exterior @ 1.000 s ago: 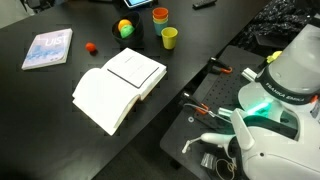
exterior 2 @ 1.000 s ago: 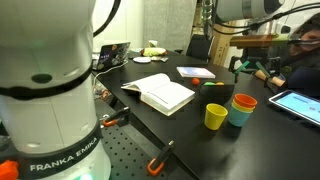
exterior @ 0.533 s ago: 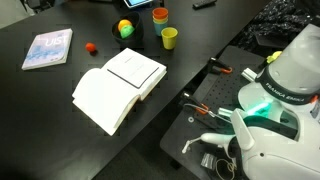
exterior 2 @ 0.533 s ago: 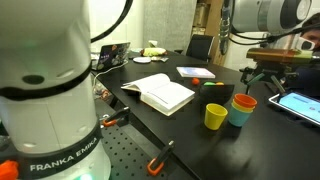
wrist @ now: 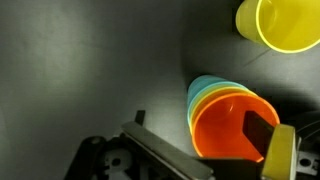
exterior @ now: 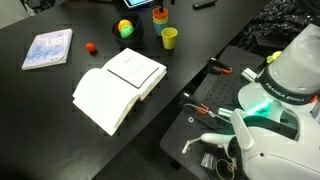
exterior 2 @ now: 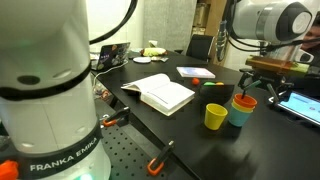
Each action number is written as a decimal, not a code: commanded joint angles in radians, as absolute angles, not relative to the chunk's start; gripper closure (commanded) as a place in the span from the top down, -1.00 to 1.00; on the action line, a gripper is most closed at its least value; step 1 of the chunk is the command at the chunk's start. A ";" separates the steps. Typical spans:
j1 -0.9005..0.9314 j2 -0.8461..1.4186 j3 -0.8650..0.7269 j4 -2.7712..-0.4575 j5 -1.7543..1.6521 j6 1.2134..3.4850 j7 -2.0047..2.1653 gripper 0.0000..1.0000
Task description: Unstack the cups
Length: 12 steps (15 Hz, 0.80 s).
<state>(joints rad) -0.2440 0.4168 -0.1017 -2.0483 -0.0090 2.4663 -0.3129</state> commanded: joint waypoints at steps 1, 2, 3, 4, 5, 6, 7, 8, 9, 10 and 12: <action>-0.268 0.437 -0.085 -2.018 0.019 2.462 -0.351 1.00; -0.270 0.437 -0.084 -2.019 0.020 2.461 -0.353 0.78; -0.270 0.438 -0.084 -2.018 0.019 2.460 -0.354 0.48; -0.271 0.439 -0.084 -2.019 0.020 2.459 -0.354 0.31; -0.272 0.440 -0.083 -2.020 0.021 2.458 -0.357 0.17; -0.272 0.441 -0.082 -2.021 0.022 2.458 -0.357 0.02; -0.272 0.442 -0.082 -2.022 0.022 2.457 -0.358 -0.16; -0.271 0.443 -0.081 -2.023 0.022 2.457 -0.357 -0.29; -0.271 0.442 -0.080 -2.024 0.024 2.457 -0.357 -0.47; -0.270 0.441 -0.079 -2.025 0.024 2.456 -0.356 -0.60; -0.268 0.440 -0.079 -2.020 0.024 2.448 -0.351 -0.91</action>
<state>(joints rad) -0.2533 0.4368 -0.0958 -2.0440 0.0012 2.4662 -0.3301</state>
